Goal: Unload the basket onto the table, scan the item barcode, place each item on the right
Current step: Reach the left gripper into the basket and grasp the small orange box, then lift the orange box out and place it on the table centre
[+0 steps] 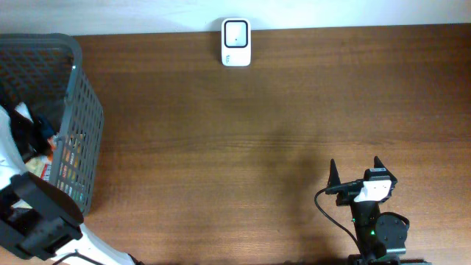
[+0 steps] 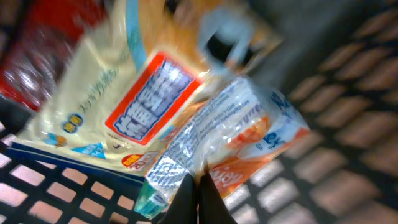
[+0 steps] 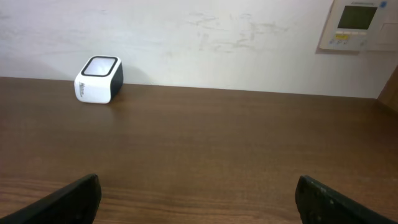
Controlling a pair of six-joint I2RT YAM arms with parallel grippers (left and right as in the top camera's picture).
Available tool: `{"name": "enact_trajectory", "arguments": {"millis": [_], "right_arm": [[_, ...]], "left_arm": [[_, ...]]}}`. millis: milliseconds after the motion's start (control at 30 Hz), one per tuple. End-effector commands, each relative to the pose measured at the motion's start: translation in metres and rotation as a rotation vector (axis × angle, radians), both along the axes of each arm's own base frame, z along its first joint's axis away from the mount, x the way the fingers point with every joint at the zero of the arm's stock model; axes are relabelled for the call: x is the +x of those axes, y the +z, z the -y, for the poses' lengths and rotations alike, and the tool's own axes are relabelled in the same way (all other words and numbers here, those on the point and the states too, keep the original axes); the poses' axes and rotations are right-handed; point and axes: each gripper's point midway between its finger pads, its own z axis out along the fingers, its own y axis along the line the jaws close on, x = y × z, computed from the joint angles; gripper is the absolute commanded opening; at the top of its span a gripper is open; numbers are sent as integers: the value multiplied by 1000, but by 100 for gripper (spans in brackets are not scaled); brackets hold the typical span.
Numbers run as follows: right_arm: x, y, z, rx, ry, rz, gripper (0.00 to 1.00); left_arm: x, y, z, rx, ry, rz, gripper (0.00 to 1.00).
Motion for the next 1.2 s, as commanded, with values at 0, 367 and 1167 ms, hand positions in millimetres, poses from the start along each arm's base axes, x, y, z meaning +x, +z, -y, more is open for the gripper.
{"name": "enact_trajectory", "arguments": {"millis": [0,367,1167], "right_arm": [[0,-3,0,3,-3,-4,99],[0,-3,0,3,-3,-5,99],[0,-3,0,3,-3,-4,99]], "left_arm": [[26,46,1,-4,-8,165,0],[48,194,33,48,-102,627,0],[57,148,358,-175,-497,524,0]]}}
